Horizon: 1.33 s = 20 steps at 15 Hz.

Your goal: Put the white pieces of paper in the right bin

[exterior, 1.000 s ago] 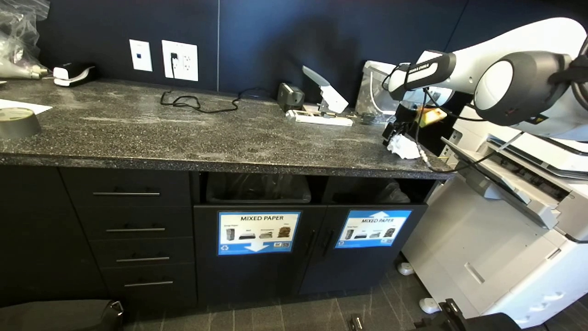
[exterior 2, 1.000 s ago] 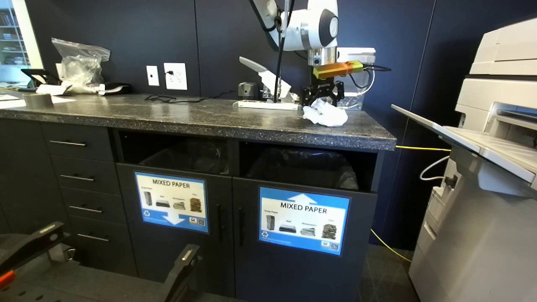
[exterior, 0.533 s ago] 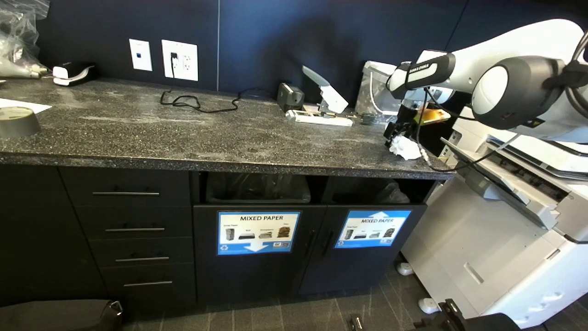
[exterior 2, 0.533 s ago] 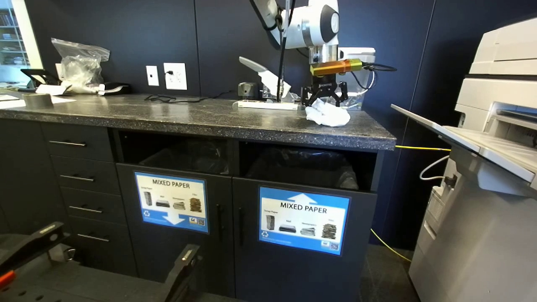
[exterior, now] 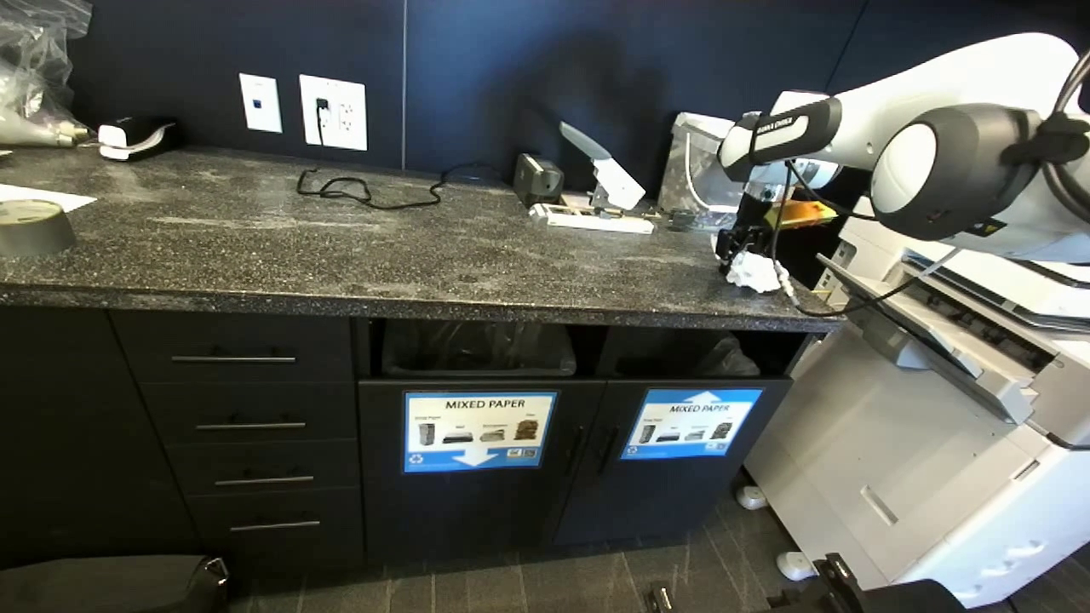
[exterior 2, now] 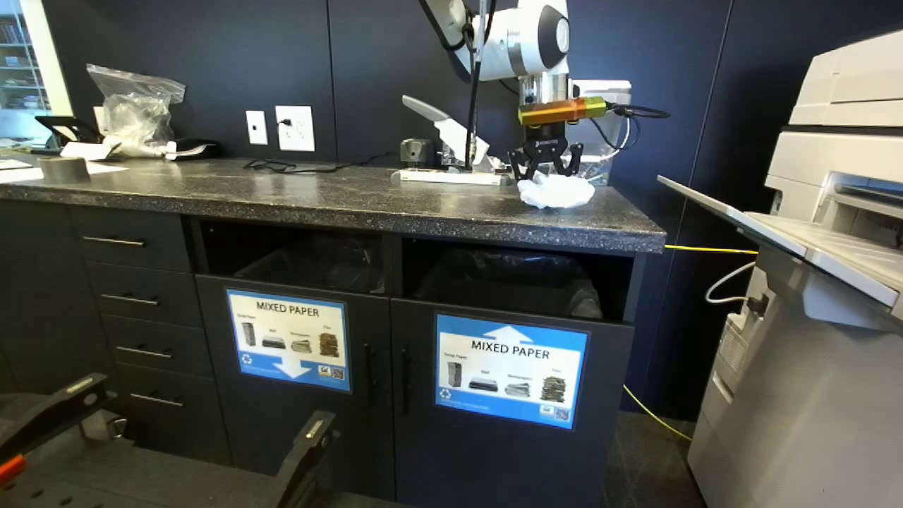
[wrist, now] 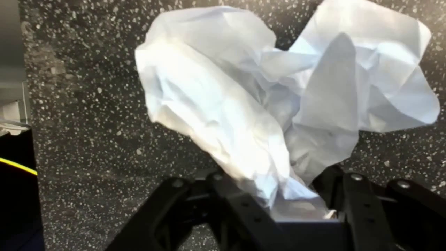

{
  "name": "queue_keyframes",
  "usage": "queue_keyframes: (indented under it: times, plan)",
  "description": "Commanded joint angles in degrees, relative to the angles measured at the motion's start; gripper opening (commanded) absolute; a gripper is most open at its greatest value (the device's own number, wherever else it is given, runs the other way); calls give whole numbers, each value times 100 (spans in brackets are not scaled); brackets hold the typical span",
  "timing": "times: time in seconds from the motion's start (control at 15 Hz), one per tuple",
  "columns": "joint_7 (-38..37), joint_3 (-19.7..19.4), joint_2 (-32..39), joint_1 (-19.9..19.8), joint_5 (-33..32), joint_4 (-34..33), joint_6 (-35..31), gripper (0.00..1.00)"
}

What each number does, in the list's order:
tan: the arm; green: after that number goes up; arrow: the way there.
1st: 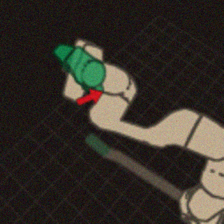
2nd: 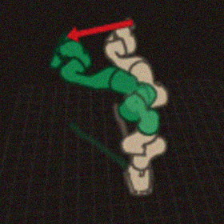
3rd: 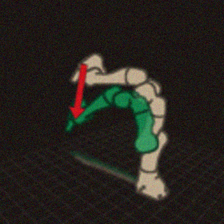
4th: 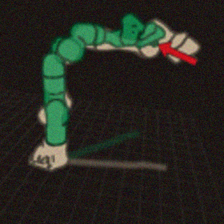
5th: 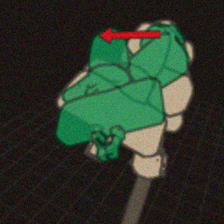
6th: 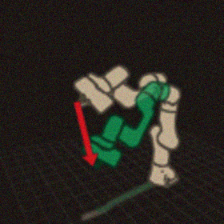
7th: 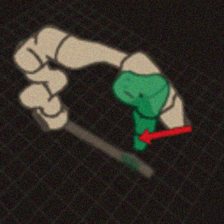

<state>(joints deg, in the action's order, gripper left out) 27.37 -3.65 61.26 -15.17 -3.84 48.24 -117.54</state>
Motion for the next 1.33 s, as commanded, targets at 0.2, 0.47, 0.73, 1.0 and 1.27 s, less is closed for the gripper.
queue_keyframes:
  times: [0.2, 0.47, 0.73, 1.0, 1.27]
  plan:
    - [-248, -123, 81, 58, -97, -262, 197, 10]
    - [-199, -47, 7, 107, -73, -89, 174, 11]
    - [95, 196, -188, -16, 114, 240, 77, 10]
    - [265, 476, -520, -156, 350, 804, -104, 11]
    - [134, 512, -1131, -62, 259, 1951, -446, 11]
